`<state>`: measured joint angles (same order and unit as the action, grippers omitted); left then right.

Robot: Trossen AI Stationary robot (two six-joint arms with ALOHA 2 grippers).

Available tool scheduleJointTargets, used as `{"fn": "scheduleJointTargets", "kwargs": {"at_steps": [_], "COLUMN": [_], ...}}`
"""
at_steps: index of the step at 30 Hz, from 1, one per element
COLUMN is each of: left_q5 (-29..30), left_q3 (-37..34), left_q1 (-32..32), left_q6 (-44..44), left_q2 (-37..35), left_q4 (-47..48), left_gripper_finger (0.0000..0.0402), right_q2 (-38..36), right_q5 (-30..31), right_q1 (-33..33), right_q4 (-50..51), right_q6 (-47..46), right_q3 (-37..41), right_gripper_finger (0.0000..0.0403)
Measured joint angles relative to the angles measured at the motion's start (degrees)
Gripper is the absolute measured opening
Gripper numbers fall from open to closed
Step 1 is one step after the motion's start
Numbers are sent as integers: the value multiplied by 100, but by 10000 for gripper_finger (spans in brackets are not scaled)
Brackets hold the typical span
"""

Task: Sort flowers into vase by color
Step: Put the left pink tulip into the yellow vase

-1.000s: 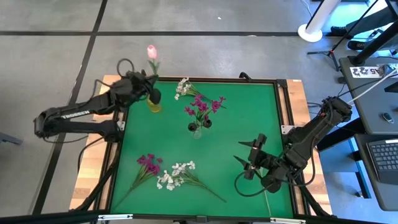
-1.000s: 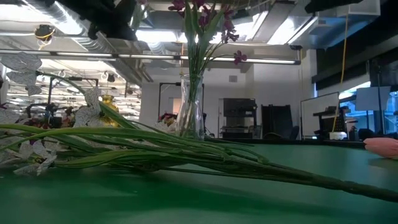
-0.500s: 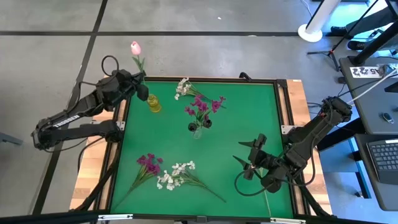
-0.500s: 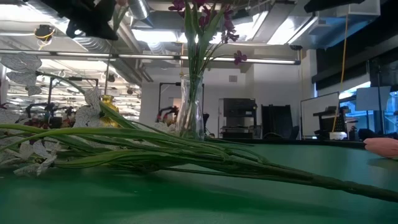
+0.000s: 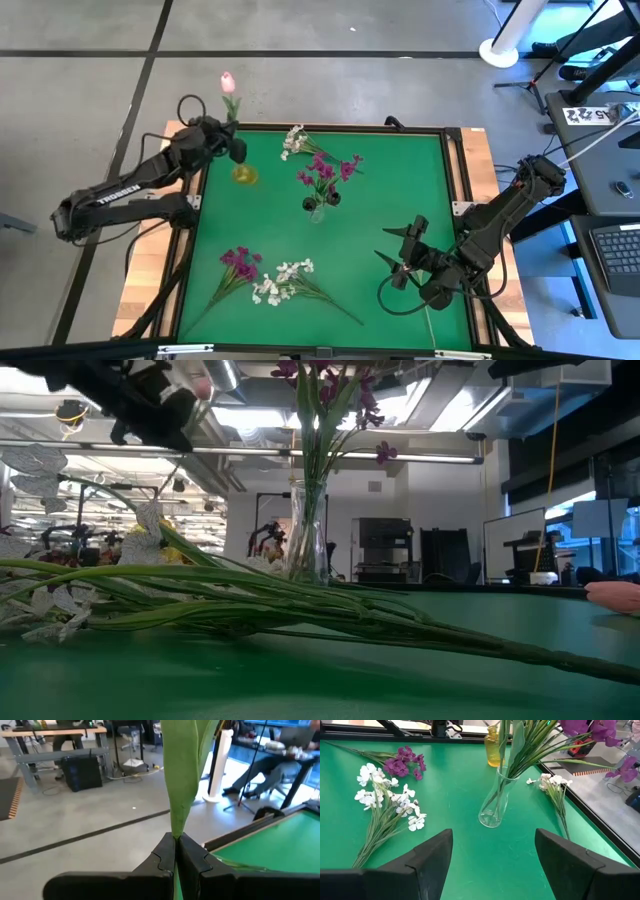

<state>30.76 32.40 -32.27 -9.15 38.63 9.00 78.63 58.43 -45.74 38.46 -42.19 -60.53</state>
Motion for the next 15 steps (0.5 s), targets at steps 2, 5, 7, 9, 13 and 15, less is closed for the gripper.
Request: {"fn": "scheduleJointTargets", "kwargs": {"at_steps": [2,5,7,9,13,15], "left_q5": [-7,2,29,29,-31,-31], "left_q3": [-228,-369,-362,-362,-362,-362], "left_q1": [-15,-59,-108,-127,-127,-127], "left_q6": [-36,64,158,208,203,183], "left_q2": [1,10,-2,-2,0,-2], "left_q4": [-338,-774,-1102,-1259,-1315,-1222], "left_gripper_finger": [0,0,0,0,0,0], "right_q2": [0,0,0,0,0,0], "right_q5": [0,-4,-4,-4,-5,-9], "right_q1": [0,0,0,0,0,0], "right_q4": [19,42,42,46,53,54], "right_q6": [2,27,39,41,42,42], "right_q3": [0,1,2,2,2,2], "right_gripper_finger": [280,280,280,280,280,280]}}
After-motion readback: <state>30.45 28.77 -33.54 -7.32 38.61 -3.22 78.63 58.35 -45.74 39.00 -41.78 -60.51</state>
